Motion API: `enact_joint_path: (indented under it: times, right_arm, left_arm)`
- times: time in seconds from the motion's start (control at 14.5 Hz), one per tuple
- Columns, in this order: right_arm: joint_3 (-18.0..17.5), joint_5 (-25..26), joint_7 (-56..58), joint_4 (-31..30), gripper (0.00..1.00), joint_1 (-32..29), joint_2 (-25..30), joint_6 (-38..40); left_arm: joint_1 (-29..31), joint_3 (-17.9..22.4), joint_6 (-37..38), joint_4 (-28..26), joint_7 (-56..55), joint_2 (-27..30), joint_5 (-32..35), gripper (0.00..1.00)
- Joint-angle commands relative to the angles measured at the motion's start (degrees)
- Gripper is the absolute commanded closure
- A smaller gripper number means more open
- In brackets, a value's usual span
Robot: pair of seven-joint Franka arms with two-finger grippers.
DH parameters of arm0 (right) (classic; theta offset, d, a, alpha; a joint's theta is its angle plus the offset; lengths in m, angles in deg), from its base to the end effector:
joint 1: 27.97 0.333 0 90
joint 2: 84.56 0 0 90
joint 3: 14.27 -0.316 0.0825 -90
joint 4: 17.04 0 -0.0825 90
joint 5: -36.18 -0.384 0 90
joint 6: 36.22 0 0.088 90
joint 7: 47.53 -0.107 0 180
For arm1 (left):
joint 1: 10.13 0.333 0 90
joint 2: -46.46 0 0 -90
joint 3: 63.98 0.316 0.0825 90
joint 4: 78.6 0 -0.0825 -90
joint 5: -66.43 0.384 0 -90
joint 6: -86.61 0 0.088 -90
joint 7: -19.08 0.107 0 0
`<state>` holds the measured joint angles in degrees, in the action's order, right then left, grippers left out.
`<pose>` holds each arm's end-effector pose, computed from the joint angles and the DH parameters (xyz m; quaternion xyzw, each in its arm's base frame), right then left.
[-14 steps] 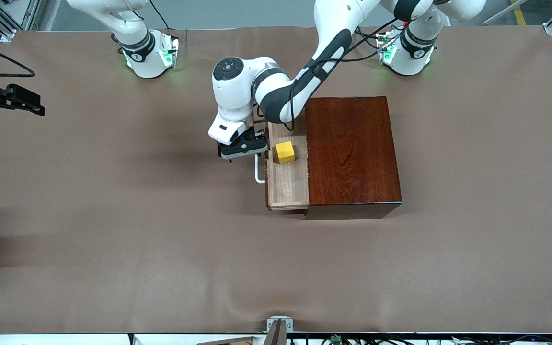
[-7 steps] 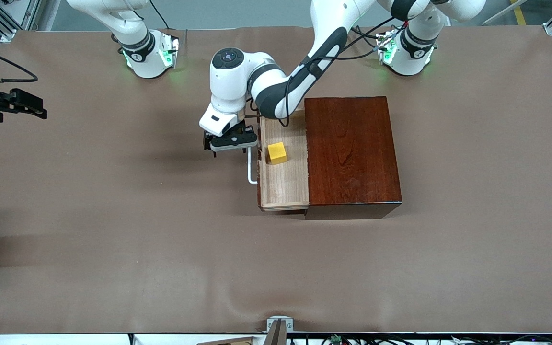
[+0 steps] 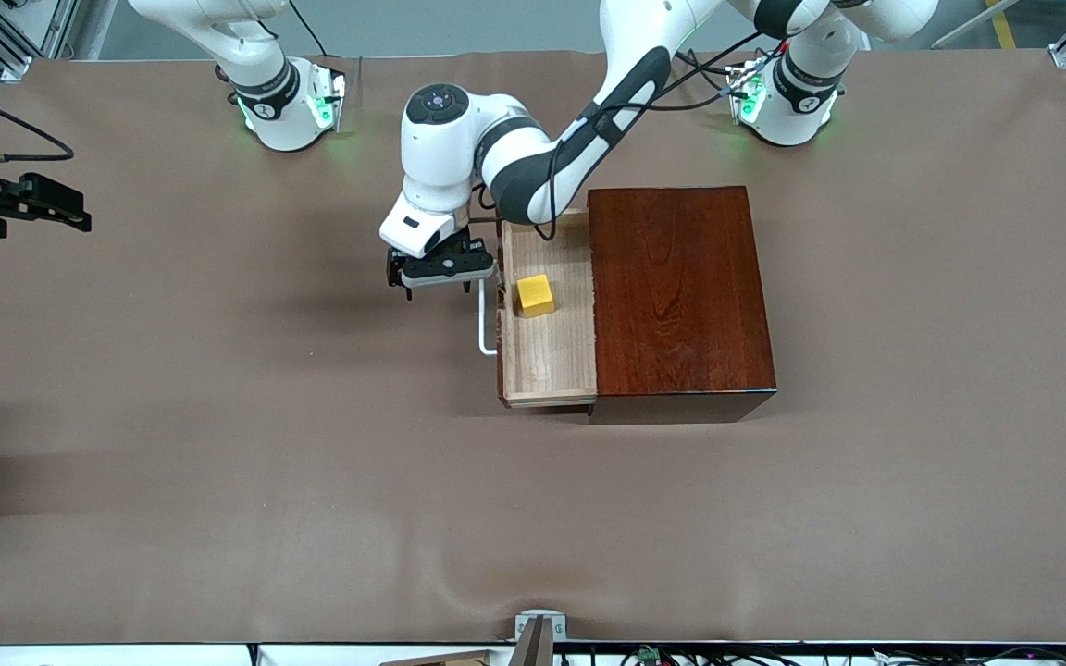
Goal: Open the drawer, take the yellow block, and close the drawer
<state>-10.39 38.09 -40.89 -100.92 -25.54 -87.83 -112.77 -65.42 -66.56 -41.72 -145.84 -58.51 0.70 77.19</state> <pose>0.5463 -0.0168 0.6241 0.9947 0.0426 -0.0934 0.0119 0.4302 -0.6542 0.3410 0.9802 0.1309 0.1113 0.0985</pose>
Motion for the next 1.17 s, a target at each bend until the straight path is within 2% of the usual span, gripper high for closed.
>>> enact_joint_path:
  times: [0.0, 0.28, 0.48, 0.69, 0.9, 1.11]
  right_arm:
    - [-0.2, -0.5, 0.1, 0.9, 0.00, -0.3, -0.3, 0.2]
    - [-0.3, -0.7, 0.0, 0.8, 0.00, -0.2, -0.9, 0.1]
    - [-0.4, -0.5, -2.3, 0.9, 0.00, 2.2, -2.1, 0.0]
    - [-0.4, -1.6, -14.6, 0.8, 0.00, 5.7, -2.4, 0.1]
    - [-0.4, -7.6, -28.8, 0.8, 0.00, 7.5, -3.5, 0.2]
    - [-0.4, -11.1, -35.6, 0.8, 0.00, 7.6, -3.8, 0.1]
  left_arm:
    - [2.0, 0.2, 8.2, 0.4, 1.2, 6.2, -0.6, 0.00]
    - [6.7, 0.7, 17.3, -0.8, 11.7, 16.3, -2.8, 0.00]
    - [11.9, 0.7, 24.9, -1.3, 20.4, 21.4, -2.8, 0.00]
    - [16.8, 0.8, 30.8, -1.4, 22.7, 24.9, -1.7, 0.00]
    - [21.3, 0.8, 34.5, -1.5, 24.2, 27.4, -1.6, 0.00]
    - [26.8, 0.7, 39.0, -1.6, 35.2, 29.6, -1.6, 0.00]
